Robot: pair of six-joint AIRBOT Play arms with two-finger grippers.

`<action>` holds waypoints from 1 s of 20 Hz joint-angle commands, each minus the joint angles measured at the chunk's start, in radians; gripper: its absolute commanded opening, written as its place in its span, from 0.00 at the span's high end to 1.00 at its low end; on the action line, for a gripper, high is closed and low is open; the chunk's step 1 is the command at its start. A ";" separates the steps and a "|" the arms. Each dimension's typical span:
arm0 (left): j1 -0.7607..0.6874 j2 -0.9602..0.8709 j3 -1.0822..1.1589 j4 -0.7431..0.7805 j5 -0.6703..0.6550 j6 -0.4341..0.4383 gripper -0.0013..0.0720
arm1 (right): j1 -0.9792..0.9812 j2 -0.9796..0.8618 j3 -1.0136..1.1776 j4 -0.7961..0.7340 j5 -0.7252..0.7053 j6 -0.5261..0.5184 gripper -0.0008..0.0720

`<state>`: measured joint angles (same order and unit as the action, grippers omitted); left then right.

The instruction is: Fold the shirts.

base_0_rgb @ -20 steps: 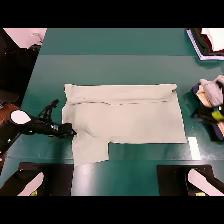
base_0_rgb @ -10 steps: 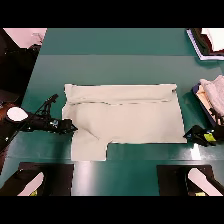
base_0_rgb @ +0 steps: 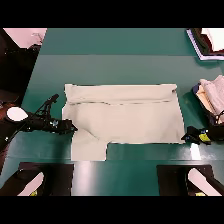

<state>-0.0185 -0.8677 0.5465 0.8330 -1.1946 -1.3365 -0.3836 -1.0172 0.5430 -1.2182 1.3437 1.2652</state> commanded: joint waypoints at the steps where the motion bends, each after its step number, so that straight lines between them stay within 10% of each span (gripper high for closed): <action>1: 0.000 0.003 0.030 0.075 -0.096 0.008 0.94 | 0.016 0.057 0.000 -0.075 0.069 0.001 0.97; 5: 0.000 0.003 0.085 0.070 -0.249 0.001 0.94 | 0.011 0.259 0.000 -0.278 0.204 0.002 0.97; 9: 0.000 0.002 0.256 0.024 -0.304 0.000 0.94 | -0.047 0.390 0.013 -0.167 0.198 0.018 0.97; 20: 0.004 -0.202 0.472 0.057 0.101 0.010 0.94 | 0.216 -0.062 0.450 -0.005 -0.021 0.036 0.98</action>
<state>-0.0189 -0.9981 1.0016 0.8833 -1.2201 -1.3293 -0.2493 -0.9497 0.8875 -1.2400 1.4052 1.2854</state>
